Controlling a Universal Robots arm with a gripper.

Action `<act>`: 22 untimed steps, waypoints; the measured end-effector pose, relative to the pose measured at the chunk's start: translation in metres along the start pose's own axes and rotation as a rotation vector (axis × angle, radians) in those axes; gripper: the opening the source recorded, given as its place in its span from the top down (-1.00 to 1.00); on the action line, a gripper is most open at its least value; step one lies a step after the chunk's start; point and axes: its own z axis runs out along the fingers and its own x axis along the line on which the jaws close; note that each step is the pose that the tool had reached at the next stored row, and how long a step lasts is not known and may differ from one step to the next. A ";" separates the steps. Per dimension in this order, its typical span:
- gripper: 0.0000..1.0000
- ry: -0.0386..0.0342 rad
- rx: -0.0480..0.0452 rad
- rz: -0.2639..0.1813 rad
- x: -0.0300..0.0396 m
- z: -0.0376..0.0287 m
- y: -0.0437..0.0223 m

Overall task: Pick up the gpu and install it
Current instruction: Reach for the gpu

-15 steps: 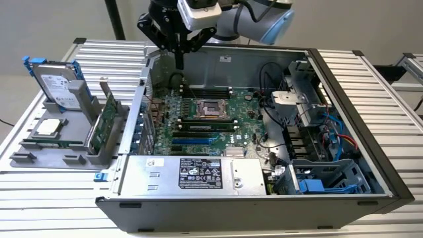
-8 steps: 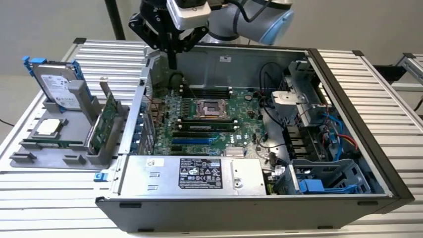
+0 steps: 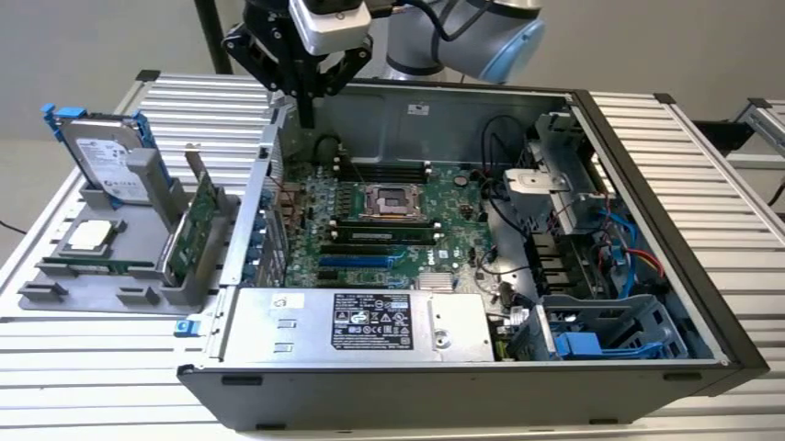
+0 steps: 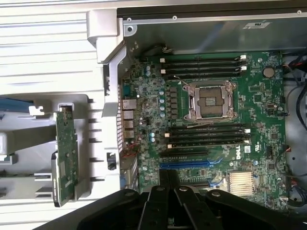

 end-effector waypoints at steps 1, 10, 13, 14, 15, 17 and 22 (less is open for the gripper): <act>1.00 0.0000 0.0000 0.000 0.0018 0.0000 -0.0001; 1.00 0.0000 0.0000 0.000 0.0175 -0.0003 -0.0012; 1.00 0.0000 0.0000 0.000 0.0234 -0.0004 -0.0016; 1.00 0.0000 0.0000 0.000 0.0253 -0.0004 -0.0018; 1.00 0.0000 0.0000 0.000 0.0270 -0.0005 -0.0019; 1.00 0.0000 -0.0001 0.000 0.0346 -0.0006 -0.0024; 1.00 0.0000 0.0000 0.000 0.0437 -0.0008 -0.0031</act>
